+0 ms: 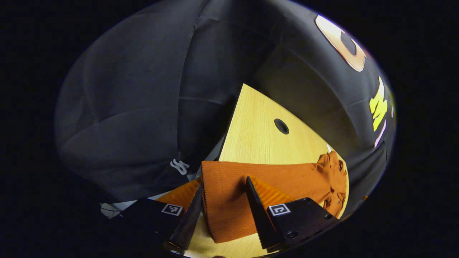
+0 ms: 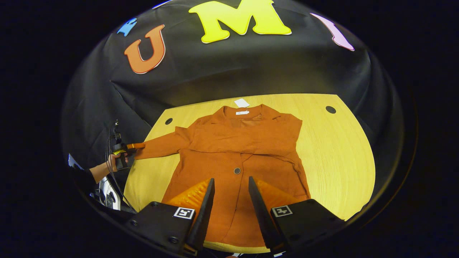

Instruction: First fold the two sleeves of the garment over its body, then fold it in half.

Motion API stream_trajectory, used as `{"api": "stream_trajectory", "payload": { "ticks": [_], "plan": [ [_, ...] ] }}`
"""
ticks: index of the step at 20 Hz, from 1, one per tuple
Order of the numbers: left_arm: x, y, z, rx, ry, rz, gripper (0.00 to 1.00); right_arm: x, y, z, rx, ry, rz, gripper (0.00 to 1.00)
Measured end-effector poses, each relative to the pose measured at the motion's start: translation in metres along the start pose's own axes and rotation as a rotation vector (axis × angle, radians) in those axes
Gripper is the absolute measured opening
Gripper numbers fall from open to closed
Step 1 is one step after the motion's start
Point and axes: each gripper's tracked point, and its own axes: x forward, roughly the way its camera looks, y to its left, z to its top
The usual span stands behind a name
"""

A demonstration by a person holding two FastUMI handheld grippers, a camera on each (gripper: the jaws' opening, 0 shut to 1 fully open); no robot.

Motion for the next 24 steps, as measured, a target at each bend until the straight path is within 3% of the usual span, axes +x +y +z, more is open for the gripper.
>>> {"api": "stream_trajectory", "payload": {
  "ticks": [1, 2, 3, 4, 5, 6, 7, 8, 9, 10, 11, 12, 15, 16, 17, 19, 20, 21, 23, 24],
  "plan": [
    [-0.001, 0.003, 0.001, 0.009, -0.002, 0.024, 0.69, 0.000, -0.001, 0.000, 0.007, -0.003, -0.001, 0.56],
    [-0.002, 0.005, 0.004, 0.012, -0.007, 0.051, 0.67, -0.001, -0.004, 0.000, 0.013, -0.003, -0.002, 0.63],
    [-0.004, 0.008, 0.007, 0.017, -0.015, 0.078, 0.65, -0.003, -0.007, 0.000, 0.020, -0.003, -0.004, 0.63],
    [-0.007, 0.010, 0.009, 0.019, -0.023, 0.106, 0.34, -0.006, -0.012, 0.000, 0.028, -0.005, -0.004, 0.63],
    [-0.011, 0.014, 0.011, 0.020, -0.031, 0.138, 0.27, -0.007, -0.016, 0.000, 0.037, -0.006, -0.001, 0.63],
    [-0.017, 0.014, 0.012, 0.015, -0.033, 0.145, 0.13, -0.009, -0.020, -0.001, 0.045, -0.008, 0.003, 0.63],
    [-0.019, 0.002, 0.012, 0.005, -0.031, 0.114, 0.00, -0.010, -0.023, -0.001, 0.051, -0.008, 0.005, 0.56],
    [-0.024, -0.015, 0.013, -0.009, -0.029, 0.062, 0.03, -0.010, -0.023, -0.003, 0.056, -0.009, 0.011, 0.63],
    [-0.025, -0.026, 0.014, 0.000, -0.033, 0.047, 0.03, -0.012, -0.023, -0.002, 0.058, -0.014, 0.019, 0.56],
    [-0.029, -0.037, 0.019, 0.015, -0.051, 0.033, 0.03, -0.015, -0.022, -0.003, 0.057, -0.018, 0.028, 0.63],
    [-0.034, -0.049, 0.026, 0.030, -0.069, 0.022, 0.03, -0.017, -0.021, -0.003, 0.055, -0.024, 0.040, 0.63],
    [-0.042, -0.061, 0.032, 0.044, -0.080, 0.012, 0.03, -0.021, -0.020, -0.003, 0.049, -0.032, 0.054, 0.56],
    [-0.070, -0.108, 0.044, 0.093, -0.087, 0.022, 0.03, -0.030, -0.017, 0.000, 0.034, -0.053, 0.098, 0.63],
    [-0.077, -0.130, 0.047, 0.103, -0.089, 0.012, 0.10, -0.035, -0.016, 0.001, 0.032, -0.063, 0.117, 0.63],
    [-0.085, -0.151, 0.050, 0.112, -0.096, -0.001, 0.02, -0.040, -0.017, 0.005, 0.028, -0.076, 0.133, 0.63],
    [-0.098, -0.196, 0.054, 0.134, -0.105, -0.031, 0.02, -0.055, -0.023, 0.012, 0.009, -0.117, 0.150, 0.63],
    [-0.102, -0.219, 0.053, 0.148, -0.107, -0.045, 0.02, -0.062, -0.027, 0.015, -0.002, -0.144, 0.157, 0.58],
    [-0.106, -0.243, 0.052, 0.166, -0.108, -0.064, 0.03, -0.070, -0.033, 0.021, -0.015, -0.173, 0.159, 0.71],
    [-0.111, -0.293, 0.053, 0.220, -0.124, -0.094, 0.02, -0.086, -0.048, 0.025, -0.039, -0.214, 0.155, 0.70],
    [-0.114, -0.317, 0.053, 0.243, -0.133, -0.108, 0.03, -0.095, -0.056, 0.026, -0.046, -0.234, 0.157, 0.77]
  ]
}}
